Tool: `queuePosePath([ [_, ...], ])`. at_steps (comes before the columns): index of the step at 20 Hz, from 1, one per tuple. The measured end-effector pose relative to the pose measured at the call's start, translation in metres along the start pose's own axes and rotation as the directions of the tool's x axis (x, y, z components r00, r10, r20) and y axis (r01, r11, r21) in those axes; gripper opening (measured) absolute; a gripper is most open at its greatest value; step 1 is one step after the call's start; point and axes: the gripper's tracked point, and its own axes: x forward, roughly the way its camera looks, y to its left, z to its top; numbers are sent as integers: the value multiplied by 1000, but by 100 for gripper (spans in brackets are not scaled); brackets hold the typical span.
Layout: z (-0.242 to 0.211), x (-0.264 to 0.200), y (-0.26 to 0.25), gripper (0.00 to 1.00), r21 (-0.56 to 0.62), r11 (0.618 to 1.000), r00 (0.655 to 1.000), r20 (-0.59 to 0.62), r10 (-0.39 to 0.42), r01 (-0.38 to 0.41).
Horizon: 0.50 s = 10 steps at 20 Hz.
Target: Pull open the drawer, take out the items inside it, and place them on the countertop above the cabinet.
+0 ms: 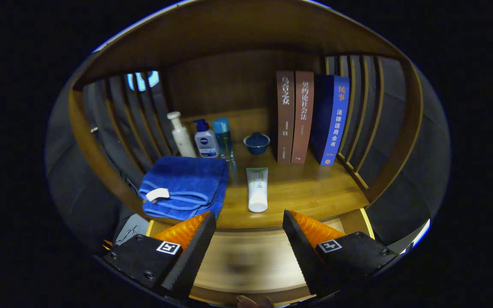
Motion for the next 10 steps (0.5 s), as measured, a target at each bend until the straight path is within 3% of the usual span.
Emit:
queuePosePath([
  [5,-31,-69,4,100,-6,1000,987,158,19,-18],
  [10,-103,-105,-2,100,-27,999,973,228,23,-17],
])
